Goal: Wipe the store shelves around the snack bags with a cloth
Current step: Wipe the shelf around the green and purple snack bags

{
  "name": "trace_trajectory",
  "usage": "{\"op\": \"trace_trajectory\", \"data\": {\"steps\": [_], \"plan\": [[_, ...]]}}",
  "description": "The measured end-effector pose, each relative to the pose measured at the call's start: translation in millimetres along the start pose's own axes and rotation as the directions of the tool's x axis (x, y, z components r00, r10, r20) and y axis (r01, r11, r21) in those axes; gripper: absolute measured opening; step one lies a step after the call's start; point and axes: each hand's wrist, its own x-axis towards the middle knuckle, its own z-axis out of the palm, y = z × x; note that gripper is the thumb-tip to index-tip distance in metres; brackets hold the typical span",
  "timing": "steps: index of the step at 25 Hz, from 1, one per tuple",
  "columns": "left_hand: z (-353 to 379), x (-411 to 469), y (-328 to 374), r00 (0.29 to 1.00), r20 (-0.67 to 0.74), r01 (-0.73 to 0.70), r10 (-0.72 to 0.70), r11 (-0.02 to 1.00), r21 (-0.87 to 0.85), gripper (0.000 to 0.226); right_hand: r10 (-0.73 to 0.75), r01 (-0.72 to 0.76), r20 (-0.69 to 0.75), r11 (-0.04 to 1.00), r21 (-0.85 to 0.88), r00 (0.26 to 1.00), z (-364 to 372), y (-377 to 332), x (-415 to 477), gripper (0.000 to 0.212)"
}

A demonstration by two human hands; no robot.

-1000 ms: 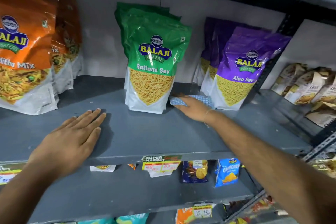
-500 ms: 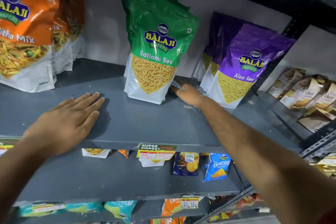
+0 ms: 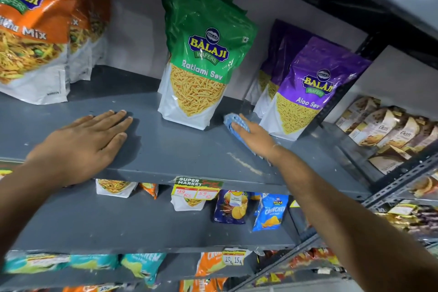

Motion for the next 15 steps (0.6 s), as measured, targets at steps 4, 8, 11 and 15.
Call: {"op": "trace_trajectory", "data": {"steps": [4, 8, 11, 15], "plan": [[-3.1, -0.6, 3.6, 1.000, 0.023, 0.004, -0.004, 1.000, 0.006, 0.081, -0.006, 0.009, 0.042, 0.999, -0.051, 0.999, -2.2, -8.2, -1.0, 0.057], [-1.5, -1.2, 4.0, 1.000, 0.014, 0.016, -0.016, 1.000, 0.014, 0.081, -0.056, 0.056, -0.001, 0.997, 0.051, 0.998, 4.9, 8.7, -57.8, 0.061], [0.9, -1.2, 4.2, 1.000, -0.005, 0.022, -0.022, 1.000, 0.021, 0.081, 0.033, -0.034, -0.144, 0.999, -0.003, 0.989, 14.8, 6.2, -85.0, 0.054], [-1.7, 0.7, 5.6, 1.000, -0.004, 0.015, -0.015, 0.999, 0.039, 0.082, 0.041, -0.055, -0.134, 0.993, -0.100, 0.990, 29.7, -35.6, -75.6, 0.055]]}}
